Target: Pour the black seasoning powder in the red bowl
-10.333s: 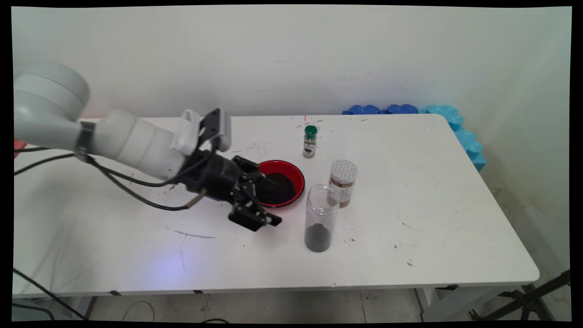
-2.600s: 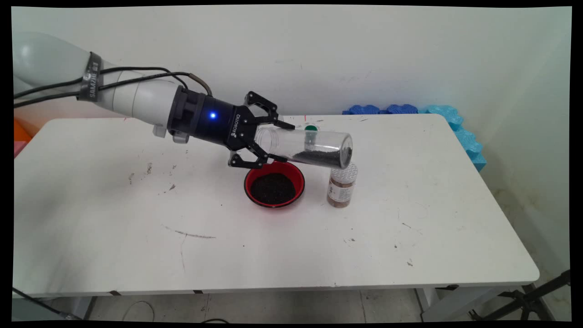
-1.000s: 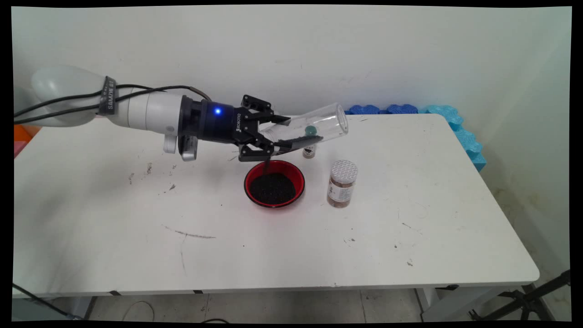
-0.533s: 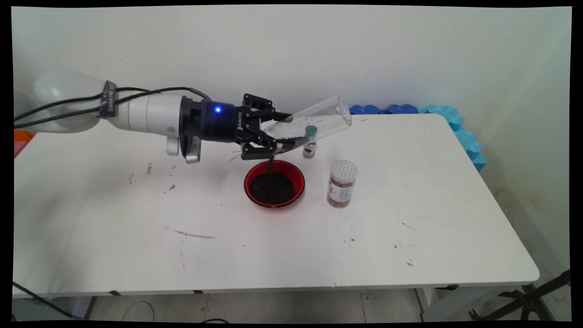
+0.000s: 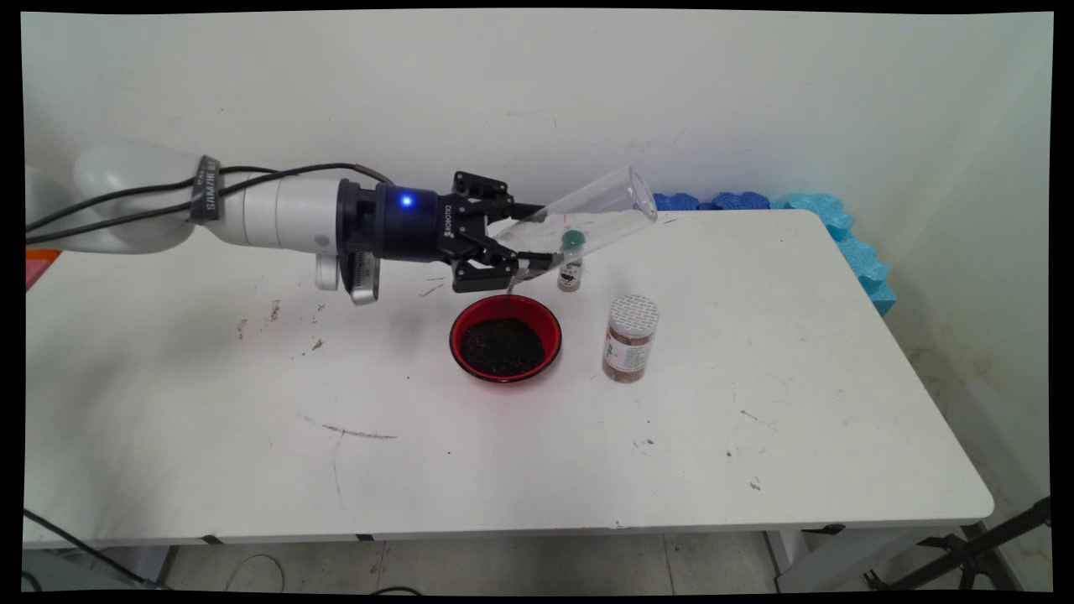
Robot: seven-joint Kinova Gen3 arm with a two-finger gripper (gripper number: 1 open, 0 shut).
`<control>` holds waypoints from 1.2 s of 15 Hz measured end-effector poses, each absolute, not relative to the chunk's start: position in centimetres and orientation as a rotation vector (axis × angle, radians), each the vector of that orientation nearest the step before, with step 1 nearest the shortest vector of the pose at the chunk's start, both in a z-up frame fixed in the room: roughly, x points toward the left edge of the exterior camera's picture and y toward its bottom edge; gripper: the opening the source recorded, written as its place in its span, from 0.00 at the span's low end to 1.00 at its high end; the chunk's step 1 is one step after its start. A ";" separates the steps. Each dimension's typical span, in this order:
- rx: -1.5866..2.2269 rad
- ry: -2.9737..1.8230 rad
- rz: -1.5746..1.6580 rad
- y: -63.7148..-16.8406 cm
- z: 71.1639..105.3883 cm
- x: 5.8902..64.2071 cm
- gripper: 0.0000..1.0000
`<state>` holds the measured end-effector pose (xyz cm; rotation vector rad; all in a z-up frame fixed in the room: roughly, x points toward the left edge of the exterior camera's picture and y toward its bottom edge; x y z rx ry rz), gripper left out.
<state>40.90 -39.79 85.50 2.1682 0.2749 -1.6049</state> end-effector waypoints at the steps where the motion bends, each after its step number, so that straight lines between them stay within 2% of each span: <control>1: 2.164 0.279 -1.608 -39.9 85.4 40.8 0.00; 18: 2.073 0.353 -1.671 -40.9 85.6 40.6 0.00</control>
